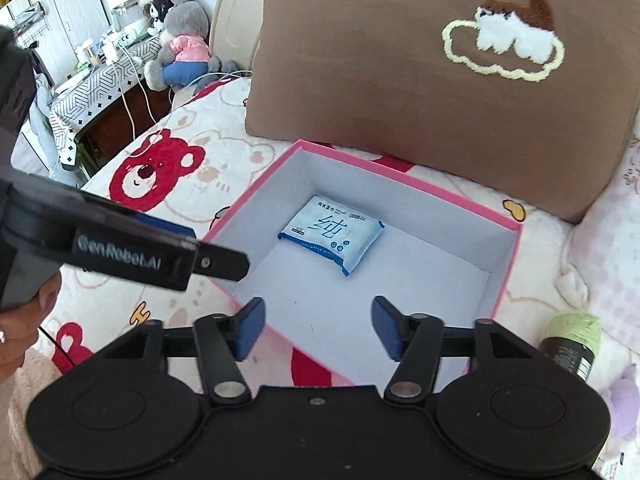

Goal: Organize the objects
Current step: 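Raise the left tool out of the box and back away, then move the left tool toward the clear cotton-swab box, then close the left gripper on the clear floss-pick box and lift it, then carry the clear box with the left gripper over the pink box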

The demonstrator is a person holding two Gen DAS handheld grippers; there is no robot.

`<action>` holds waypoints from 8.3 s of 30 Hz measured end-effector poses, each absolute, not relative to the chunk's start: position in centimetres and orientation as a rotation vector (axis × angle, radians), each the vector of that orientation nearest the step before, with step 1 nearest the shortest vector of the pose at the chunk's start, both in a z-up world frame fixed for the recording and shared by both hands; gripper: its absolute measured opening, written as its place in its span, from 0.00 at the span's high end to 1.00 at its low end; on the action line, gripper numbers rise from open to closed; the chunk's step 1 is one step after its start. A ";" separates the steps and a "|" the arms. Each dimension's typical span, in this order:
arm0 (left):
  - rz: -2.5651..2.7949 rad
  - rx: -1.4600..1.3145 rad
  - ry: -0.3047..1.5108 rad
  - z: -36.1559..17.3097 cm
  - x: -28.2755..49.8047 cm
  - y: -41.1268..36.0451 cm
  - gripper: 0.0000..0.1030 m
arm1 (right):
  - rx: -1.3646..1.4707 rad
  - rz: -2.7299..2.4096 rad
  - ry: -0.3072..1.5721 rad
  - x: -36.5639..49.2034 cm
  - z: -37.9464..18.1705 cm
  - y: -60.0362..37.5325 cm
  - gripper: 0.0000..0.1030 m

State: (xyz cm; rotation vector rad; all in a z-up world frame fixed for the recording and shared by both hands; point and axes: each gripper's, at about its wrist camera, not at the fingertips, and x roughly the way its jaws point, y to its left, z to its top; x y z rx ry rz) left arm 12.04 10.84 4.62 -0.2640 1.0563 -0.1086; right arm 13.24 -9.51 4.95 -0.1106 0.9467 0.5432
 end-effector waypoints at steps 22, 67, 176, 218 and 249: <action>-0.133 -0.042 1.031 6.9 5.1 5.0 0.06 | -0.115 0.552 0.894 5.5 7.8 -15.4 0.10; -0.423 0.111 1.050 5.5 0.3 -11.9 0.07 | -0.174 0.450 0.899 -5.8 7.5 -31.1 0.10; -0.632 -0.486 1.269 -13.9 10.6 -22.6 0.55 | 0.226 0.110 0.841 -1.9 -14.0 -39.2 0.06; -0.532 -0.401 1.206 -9.3 5.5 -18.9 0.52 | 0.121 0.124 0.889 -3.1 -10.8 -33.4 0.05; -0.508 -0.421 1.269 -3.1 1.3 -10.4 0.52 | 0.093 0.255 1.046 -4.3 -3.8 -26.2 0.05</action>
